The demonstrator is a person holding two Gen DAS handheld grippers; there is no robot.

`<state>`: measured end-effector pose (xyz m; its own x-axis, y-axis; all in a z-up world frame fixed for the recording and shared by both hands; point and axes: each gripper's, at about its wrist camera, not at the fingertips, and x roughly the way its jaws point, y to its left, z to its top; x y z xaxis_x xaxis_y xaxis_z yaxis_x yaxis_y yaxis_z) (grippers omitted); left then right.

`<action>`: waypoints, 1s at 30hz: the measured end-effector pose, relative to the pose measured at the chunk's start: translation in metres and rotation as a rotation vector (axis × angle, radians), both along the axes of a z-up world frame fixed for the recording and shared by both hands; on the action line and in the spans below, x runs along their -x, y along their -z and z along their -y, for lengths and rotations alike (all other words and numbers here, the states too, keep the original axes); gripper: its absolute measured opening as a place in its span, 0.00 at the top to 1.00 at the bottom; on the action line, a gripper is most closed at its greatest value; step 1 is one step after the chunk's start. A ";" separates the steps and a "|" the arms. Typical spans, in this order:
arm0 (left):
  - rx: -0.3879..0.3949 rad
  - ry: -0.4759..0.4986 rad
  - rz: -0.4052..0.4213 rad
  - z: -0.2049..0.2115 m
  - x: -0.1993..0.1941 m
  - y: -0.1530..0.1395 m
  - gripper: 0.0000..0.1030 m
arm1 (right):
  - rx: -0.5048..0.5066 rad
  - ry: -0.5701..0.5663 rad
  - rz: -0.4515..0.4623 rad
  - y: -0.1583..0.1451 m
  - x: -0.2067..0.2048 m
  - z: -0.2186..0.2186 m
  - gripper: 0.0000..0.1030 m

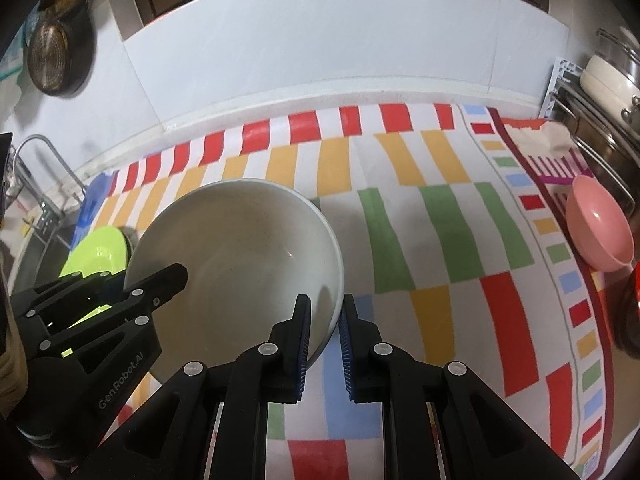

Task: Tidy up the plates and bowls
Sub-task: 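Carry the white bowl with both grippers toward the plate stack by the sink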

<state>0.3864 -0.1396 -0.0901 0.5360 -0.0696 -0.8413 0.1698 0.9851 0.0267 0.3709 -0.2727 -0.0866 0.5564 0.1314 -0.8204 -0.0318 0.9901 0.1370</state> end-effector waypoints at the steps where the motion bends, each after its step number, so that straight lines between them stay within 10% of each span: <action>1: -0.001 -0.001 -0.007 -0.001 0.001 0.002 0.83 | 0.000 -0.002 -0.005 0.002 0.001 -0.001 0.85; 30: 0.012 -0.022 -0.119 -0.010 0.007 0.041 0.82 | 0.023 -0.053 -0.084 0.024 0.005 -0.012 0.85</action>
<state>0.3793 -0.1297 -0.1309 0.4341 -0.0693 -0.8982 0.1491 0.9888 -0.0043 0.3662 -0.2605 -0.1102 0.4786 0.1392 -0.8670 -0.0734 0.9902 0.1185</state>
